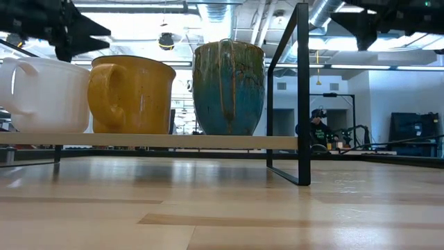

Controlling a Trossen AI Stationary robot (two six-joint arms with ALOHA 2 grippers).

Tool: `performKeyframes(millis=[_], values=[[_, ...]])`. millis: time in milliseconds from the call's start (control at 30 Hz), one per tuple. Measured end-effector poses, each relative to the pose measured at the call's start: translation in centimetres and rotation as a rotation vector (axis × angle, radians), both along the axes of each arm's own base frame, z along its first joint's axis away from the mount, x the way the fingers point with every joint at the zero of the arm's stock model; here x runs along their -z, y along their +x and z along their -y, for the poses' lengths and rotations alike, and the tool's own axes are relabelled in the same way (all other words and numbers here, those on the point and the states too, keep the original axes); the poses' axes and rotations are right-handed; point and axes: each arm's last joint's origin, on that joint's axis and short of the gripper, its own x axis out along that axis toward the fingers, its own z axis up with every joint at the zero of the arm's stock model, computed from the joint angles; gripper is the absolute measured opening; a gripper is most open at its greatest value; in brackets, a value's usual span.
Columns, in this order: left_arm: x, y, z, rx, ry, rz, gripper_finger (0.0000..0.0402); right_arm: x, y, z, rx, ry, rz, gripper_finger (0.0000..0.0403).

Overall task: Stack small to large cups/mugs on shelf
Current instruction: Return to Home Position

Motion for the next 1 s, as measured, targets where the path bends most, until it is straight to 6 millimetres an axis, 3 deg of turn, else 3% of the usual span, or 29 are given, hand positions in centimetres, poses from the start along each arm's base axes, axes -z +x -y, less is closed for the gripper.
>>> performKeyframes(millis=[467,1000], values=[[3.3,1.6,-0.2,0.004,-0.083,0.018,0.0215,4.9,-0.9,0.0,0.002,0.067,0.111,0.0266],[3.8,1.5,-0.2,-0.013,-0.118,-0.01,0.0215,5.1,-1.1,-0.1,0.004,0.061,0.103,0.0266]])
